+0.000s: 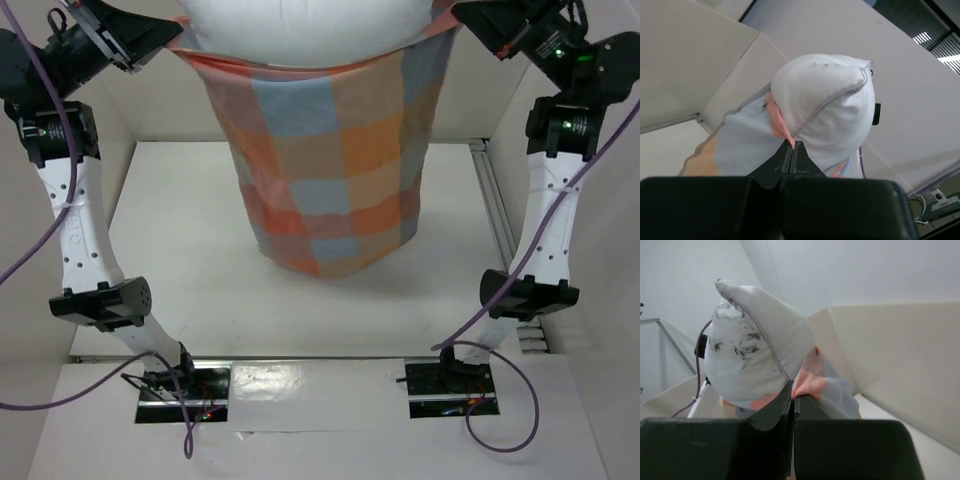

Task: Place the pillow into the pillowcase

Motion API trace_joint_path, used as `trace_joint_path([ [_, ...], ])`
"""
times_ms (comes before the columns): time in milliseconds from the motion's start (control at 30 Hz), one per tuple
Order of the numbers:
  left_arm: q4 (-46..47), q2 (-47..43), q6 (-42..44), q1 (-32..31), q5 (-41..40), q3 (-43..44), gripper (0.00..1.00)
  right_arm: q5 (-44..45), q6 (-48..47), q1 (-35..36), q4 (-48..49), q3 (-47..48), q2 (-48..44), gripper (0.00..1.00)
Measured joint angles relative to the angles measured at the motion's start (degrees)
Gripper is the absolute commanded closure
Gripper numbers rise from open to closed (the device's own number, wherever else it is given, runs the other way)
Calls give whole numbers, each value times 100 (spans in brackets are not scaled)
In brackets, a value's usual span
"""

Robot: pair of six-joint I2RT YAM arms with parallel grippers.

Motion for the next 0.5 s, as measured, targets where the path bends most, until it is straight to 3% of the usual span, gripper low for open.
trace_joint_path([
  [167,459,-323,-295,295,13,254,100,260,127,-133,533,-326,-938,100],
  [367,422,-1172,315,-87,-243,-857,100,306,-365,120,715,-1545,-1766,100],
  [500,-90,-306,612,-420,-203,267,100,232,-319,149,317,254,-376,100],
])
